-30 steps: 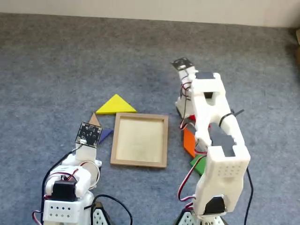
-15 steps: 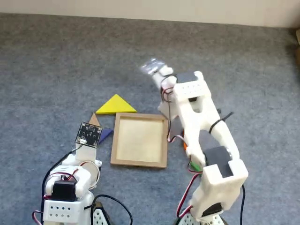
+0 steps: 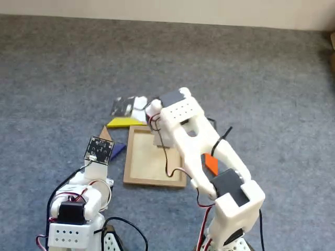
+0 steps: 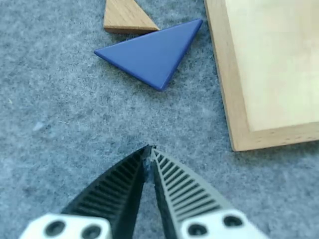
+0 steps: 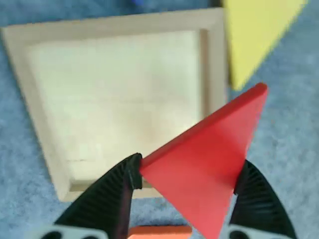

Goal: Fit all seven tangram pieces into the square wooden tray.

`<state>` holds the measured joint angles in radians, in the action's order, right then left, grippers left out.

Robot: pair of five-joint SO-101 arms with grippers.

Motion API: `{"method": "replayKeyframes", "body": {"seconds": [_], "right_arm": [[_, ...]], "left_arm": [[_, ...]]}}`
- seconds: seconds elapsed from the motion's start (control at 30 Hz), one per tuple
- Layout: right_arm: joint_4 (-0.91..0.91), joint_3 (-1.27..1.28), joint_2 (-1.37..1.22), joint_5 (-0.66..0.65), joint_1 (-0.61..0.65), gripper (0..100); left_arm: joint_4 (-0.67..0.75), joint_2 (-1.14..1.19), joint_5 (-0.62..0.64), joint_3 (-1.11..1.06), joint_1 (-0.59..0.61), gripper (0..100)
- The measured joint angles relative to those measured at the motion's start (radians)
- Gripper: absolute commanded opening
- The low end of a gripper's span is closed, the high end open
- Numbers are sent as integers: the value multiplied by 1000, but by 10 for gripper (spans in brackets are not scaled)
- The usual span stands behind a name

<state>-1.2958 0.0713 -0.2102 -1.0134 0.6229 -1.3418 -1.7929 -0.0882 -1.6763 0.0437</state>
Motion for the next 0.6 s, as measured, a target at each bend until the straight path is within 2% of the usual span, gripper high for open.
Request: {"method": "replayKeyframes", "body": {"seconds": [0.17,0.37,0.53,0.6], "right_arm": [[2,74,-2,-80,61,213],[6,81,-2,-87,94,217],[87,103,-2,-87,97,221],[101,103,-2,-87,97,256]], "left_arm": [[0,0,0,0,0,5],[0,0,0,0,0,5],[0,0,0,0,0,5],[0,0,0,0,0,5]]}}
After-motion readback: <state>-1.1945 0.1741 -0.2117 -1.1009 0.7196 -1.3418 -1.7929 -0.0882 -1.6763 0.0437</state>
